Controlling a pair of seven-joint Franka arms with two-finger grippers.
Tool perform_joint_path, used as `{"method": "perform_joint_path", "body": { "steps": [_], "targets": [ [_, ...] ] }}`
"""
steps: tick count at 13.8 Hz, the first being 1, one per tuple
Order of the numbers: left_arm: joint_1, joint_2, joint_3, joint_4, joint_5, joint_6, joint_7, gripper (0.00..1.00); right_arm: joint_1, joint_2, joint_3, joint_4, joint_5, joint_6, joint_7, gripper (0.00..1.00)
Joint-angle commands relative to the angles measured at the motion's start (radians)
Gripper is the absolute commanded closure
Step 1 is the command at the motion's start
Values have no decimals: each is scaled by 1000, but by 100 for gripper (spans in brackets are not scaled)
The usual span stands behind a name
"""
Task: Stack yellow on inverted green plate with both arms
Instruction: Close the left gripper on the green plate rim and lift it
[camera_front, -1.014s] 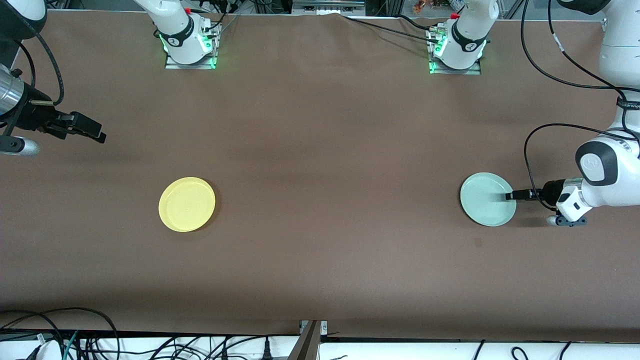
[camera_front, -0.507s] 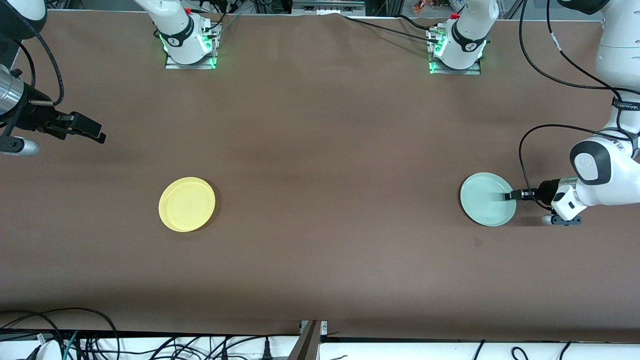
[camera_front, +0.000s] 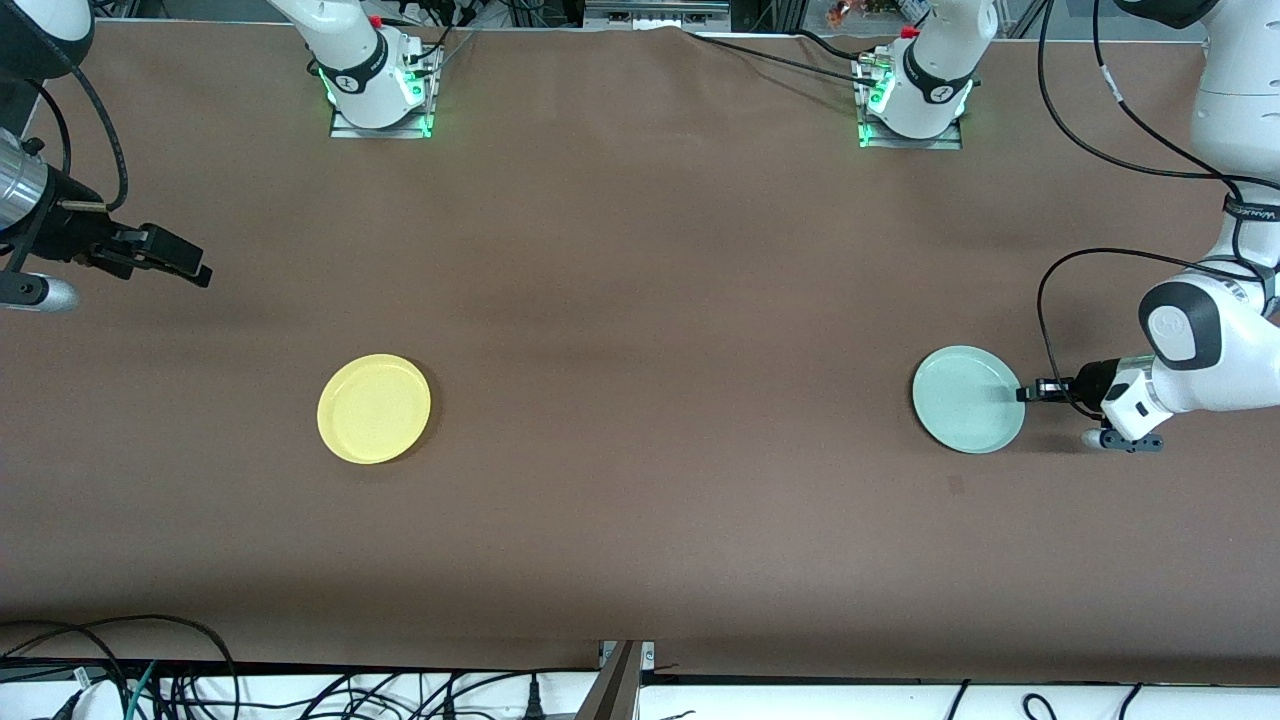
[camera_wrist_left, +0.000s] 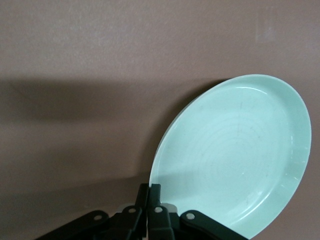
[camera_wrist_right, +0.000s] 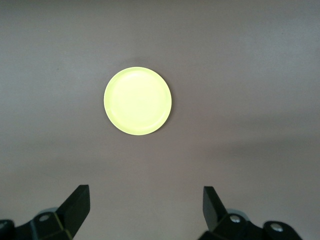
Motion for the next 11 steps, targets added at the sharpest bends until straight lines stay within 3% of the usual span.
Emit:
{"method": "perform_joint_path", "body": {
  "steps": [1,6,8,11],
  "targets": [
    [-15,-79,-33,4,-13,-3,-9,100,-3,11,4,24,-2,-6,13,0],
    [-193,-171,-47,111,224,-5,-159,100,-4,11,4,24,-2,-6,11,0],
    [-311,-206,-43,152,419,-37,-315,100,-3,11,4,24,-5,-6,13,0],
    [-506,-207,-48,289,722,-205,-562,100,-4,17,4,23,-5,-6,11,0]
  ]
}}
